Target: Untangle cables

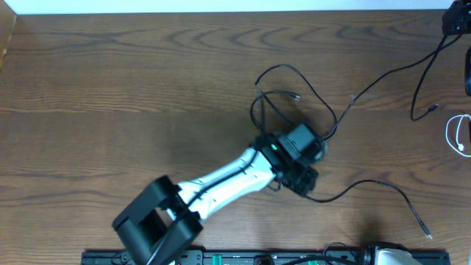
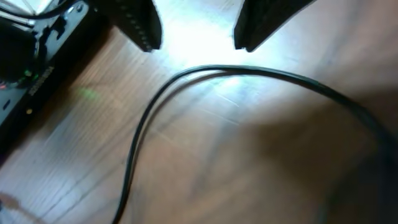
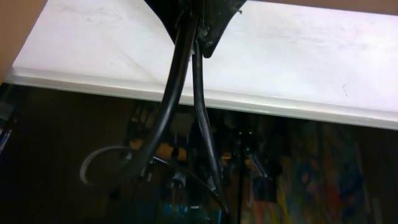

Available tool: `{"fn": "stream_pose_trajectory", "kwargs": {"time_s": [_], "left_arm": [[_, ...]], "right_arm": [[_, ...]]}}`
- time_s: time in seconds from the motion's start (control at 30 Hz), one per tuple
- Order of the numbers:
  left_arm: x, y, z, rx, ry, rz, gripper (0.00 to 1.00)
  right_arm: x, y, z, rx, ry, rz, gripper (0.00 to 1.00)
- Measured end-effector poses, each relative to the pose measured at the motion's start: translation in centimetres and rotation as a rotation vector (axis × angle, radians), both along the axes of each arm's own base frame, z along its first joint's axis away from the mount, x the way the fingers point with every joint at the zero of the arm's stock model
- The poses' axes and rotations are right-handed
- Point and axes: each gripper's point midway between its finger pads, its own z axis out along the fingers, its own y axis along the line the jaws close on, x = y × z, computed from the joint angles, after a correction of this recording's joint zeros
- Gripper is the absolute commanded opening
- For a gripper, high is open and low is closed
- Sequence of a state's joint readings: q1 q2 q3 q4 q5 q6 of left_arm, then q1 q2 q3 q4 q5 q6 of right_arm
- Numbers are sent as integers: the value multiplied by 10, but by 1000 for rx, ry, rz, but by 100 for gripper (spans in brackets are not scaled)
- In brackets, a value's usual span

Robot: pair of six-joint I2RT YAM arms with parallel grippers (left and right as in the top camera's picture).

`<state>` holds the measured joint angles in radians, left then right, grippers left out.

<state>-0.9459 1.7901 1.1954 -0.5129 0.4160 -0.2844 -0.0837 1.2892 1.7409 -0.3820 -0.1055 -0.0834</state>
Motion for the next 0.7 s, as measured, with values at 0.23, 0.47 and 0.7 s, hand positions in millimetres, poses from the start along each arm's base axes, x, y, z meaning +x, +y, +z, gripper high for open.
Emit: {"fn": "stream_pose_trajectory", "kwargs": {"time_s": [0.23, 0.47, 0.7], "left_arm": [[3, 4, -15, 134, -49, 244, 57], [19, 7, -18, 165, -93, 583, 58], [21, -2, -46, 181, -99, 713, 57]], "right_arm": [[0, 0, -1, 0, 4, 0, 1], [0, 0, -2, 1, 6, 0, 1], [0, 0, -5, 1, 22, 0, 1]]}}
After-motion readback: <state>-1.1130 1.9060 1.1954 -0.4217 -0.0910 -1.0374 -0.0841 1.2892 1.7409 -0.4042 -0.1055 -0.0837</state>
